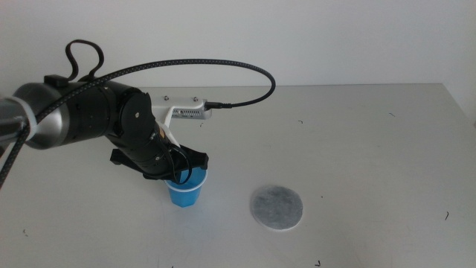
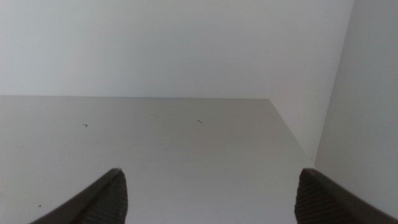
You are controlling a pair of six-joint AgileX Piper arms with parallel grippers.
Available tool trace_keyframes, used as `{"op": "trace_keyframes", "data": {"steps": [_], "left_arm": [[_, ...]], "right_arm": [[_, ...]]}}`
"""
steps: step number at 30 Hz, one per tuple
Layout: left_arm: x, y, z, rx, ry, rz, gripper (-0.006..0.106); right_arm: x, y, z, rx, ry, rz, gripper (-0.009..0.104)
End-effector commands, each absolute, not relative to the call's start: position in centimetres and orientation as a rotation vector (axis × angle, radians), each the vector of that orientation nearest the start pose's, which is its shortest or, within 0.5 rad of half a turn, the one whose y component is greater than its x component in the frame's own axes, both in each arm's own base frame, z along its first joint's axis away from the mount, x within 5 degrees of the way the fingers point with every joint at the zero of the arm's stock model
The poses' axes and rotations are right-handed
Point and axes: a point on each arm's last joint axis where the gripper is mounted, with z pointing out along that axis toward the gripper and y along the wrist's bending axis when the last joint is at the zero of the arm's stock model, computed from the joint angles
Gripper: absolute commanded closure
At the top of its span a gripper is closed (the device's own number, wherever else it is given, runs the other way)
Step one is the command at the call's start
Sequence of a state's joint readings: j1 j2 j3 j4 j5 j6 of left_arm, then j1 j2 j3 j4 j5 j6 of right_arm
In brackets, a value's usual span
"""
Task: Place an empty cup on a cup mat.
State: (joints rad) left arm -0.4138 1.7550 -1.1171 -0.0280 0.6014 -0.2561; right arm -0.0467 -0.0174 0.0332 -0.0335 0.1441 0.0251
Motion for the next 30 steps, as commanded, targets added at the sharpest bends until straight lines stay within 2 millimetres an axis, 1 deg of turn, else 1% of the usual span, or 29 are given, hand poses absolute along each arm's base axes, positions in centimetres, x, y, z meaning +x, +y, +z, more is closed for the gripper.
{"op": "trace_keyframes", "data": {"steps": [1,4,8,10,13,19,22,25,30], "left_arm": [[32.2,-15.2,23.7,0.204,2.644,-0.268,0.100],[32.2,-16.6,25.4,0.260,2.636,-0.276,0.100],[31.9,-18.9,27.1,0.332,2.586,-0.317,0.100],[31.7,-20.2,27.6,0.373,2.565,-0.337,0.100],[31.3,-22.2,27.9,0.435,2.546,-0.361,0.100],[31.0,-26.2,26.8,0.545,2.540,-0.389,0.100],[31.2,-27.7,26.2,0.579,2.539,-0.396,0.100],[31.3,-28.8,25.3,0.603,2.547,-0.395,0.100],[31.7,-29.2,24.0,0.610,2.570,-0.381,0.100]], "right_arm": [[5.4,-0.3,20.2,0.017,1.535,-0.058,0.001],[5.4,-0.3,20.2,0.017,1.535,-0.058,0.001],[5.4,-0.3,20.2,0.017,1.535,-0.058,0.001],[5.4,-0.3,20.2,0.017,1.535,-0.058,0.001],[5.4,-0.3,20.2,0.017,1.535,-0.058,0.001],[5.4,-0.3,20.2,0.017,1.535,-0.058,0.001],[5.4,-0.3,20.2,0.017,1.535,-0.058,0.001],[5.4,-0.3,20.2,0.017,1.535,-0.058,0.001],[5.4,-0.3,20.2,0.017,1.535,-0.058,0.001]]}}
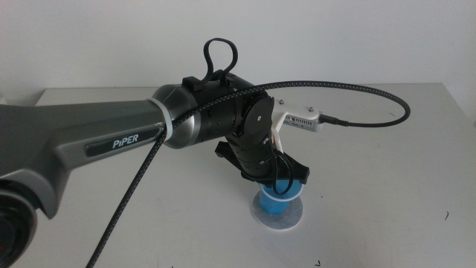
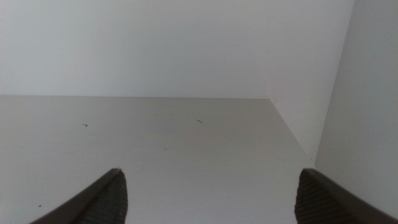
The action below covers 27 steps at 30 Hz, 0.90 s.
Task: Place an empty cup on a cup mat.
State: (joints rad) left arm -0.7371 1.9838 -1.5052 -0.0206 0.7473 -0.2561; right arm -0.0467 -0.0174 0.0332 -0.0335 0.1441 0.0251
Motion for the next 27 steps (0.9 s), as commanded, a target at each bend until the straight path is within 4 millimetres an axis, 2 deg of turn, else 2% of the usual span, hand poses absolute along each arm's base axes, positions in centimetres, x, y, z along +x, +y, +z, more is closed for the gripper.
{"op": "trace_keyframes", "data": {"steps": [1,5,11,17,22,27], "left_arm": [[31.7,-29.2,23.7,0.610,2.577,-0.380,0.100],[31.8,-29.5,22.7,0.601,2.603,-0.387,0.100],[31.9,-29.7,22.5,0.590,2.602,-0.405,0.100],[31.9,-29.8,22.5,0.581,2.605,-0.418,0.093],[31.9,-29.8,22.5,0.581,2.605,-0.418,0.078],[31.8,-29.7,22.6,0.582,2.604,-0.418,0.053]], "right_arm": [[5.4,-0.3,20.2,0.017,1.535,-0.058,0.001],[5.4,-0.3,20.2,0.017,1.535,-0.058,0.001],[5.4,-0.3,20.2,0.017,1.535,-0.058,0.001],[5.4,-0.3,20.2,0.017,1.535,-0.058,0.001],[5.4,-0.3,20.2,0.017,1.535,-0.058,0.001],[5.4,-0.3,20.2,0.017,1.535,-0.058,0.001]]}}
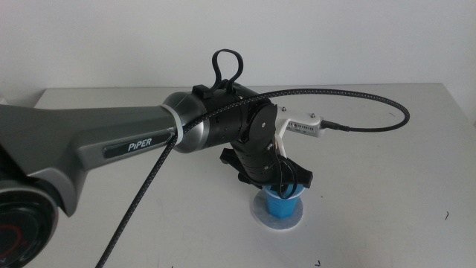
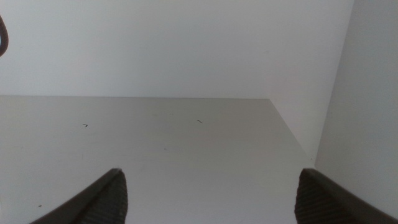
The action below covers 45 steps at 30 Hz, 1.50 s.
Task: Place an empty cup on a cup mat.
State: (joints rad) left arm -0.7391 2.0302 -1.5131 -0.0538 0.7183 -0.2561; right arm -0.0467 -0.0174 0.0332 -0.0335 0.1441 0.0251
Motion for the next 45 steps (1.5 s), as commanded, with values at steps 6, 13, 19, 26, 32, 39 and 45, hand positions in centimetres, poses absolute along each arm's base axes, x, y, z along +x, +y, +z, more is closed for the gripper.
{"op": "trace_keyframes", "data": {"steps": [6,13,19,26,32,39,45], "left_arm": [[31.8,-29.4,23.6,0.613,2.574,-0.414,0.019],[31.9,-27.5,27.4,0.635,2.468,-0.412,0.003],[31.1,-24.9,32.0,0.584,2.395,-0.434,0.002],[28.7,-22.3,37.6,0.580,2.246,-0.418,0.002],[26.7,-19.4,41.1,0.595,2.161,-0.264,0.002],[24.9,-14.5,43.0,0.434,2.151,-0.194,0.002],[24.1,-9.1,41.0,0.261,2.131,-0.142,0.002]], "right_arm": [[5.4,-0.3,20.2,0.017,1.535,-0.058,0.001],[5.4,-0.3,20.2,0.017,1.535,-0.058,0.001],[5.4,-0.3,20.2,0.017,1.535,-0.058,0.001],[5.4,-0.3,20.2,0.017,1.535,-0.058,0.001],[5.4,-0.3,20.2,0.017,1.535,-0.058,0.001],[5.4,-0.3,20.2,0.017,1.535,-0.058,0.001],[5.4,-0.3,20.2,0.017,1.535,-0.058,0.001]]}}
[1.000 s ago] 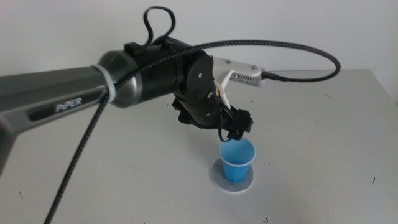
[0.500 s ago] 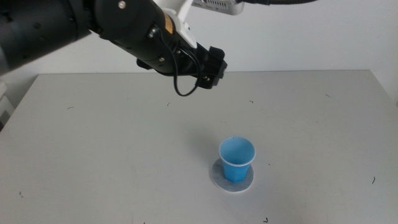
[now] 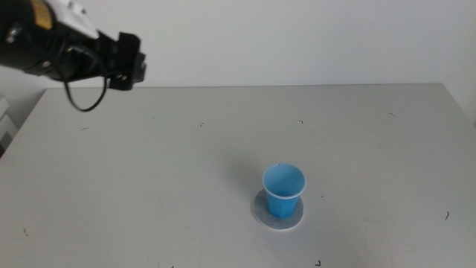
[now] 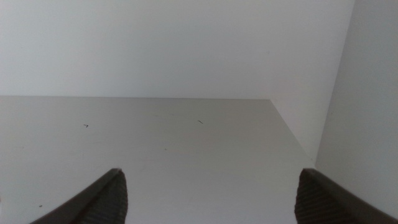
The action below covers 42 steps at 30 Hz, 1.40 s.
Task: Place an empty cup on a cup mat.
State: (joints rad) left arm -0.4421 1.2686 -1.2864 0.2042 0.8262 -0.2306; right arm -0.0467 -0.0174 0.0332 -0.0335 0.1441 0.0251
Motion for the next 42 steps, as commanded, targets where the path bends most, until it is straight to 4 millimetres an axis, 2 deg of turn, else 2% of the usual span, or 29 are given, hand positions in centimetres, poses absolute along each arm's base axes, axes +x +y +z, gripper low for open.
{"op": "trace_keyframes", "data": {"steps": [1,8,14,21,27,33,42], "left_arm": [[23.8,-8.1,40.5,0.231,2.126,-0.128,0.002],[20.6,-2.7,37.1,0.045,2.066,-0.038,0.002],[16.6,-0.3,34.6,-0.049,1.978,0.008,0.002],[12.3,0.0,30.8,0.012,1.797,0.033,0.002],[9.9,-0.3,26.8,0.037,1.689,-0.012,0.002],[8.0,-0.3,23.5,-0.028,1.635,-0.094,0.002],[6.5,-0.3,20.5,-0.049,1.599,-0.114,0.002]], "right_arm": [[5.4,-0.3,20.2,0.017,1.535,-0.058,0.001],[5.4,-0.3,20.2,0.017,1.535,-0.058,0.001],[5.4,-0.3,20.2,0.017,1.535,-0.058,0.001],[5.4,-0.3,20.2,0.017,1.535,-0.058,0.001],[5.4,-0.3,20.2,0.017,1.535,-0.058,0.001],[5.4,-0.3,20.2,0.017,1.535,-0.058,0.001],[5.4,-0.3,20.2,0.017,1.535,-0.058,0.001]]}}
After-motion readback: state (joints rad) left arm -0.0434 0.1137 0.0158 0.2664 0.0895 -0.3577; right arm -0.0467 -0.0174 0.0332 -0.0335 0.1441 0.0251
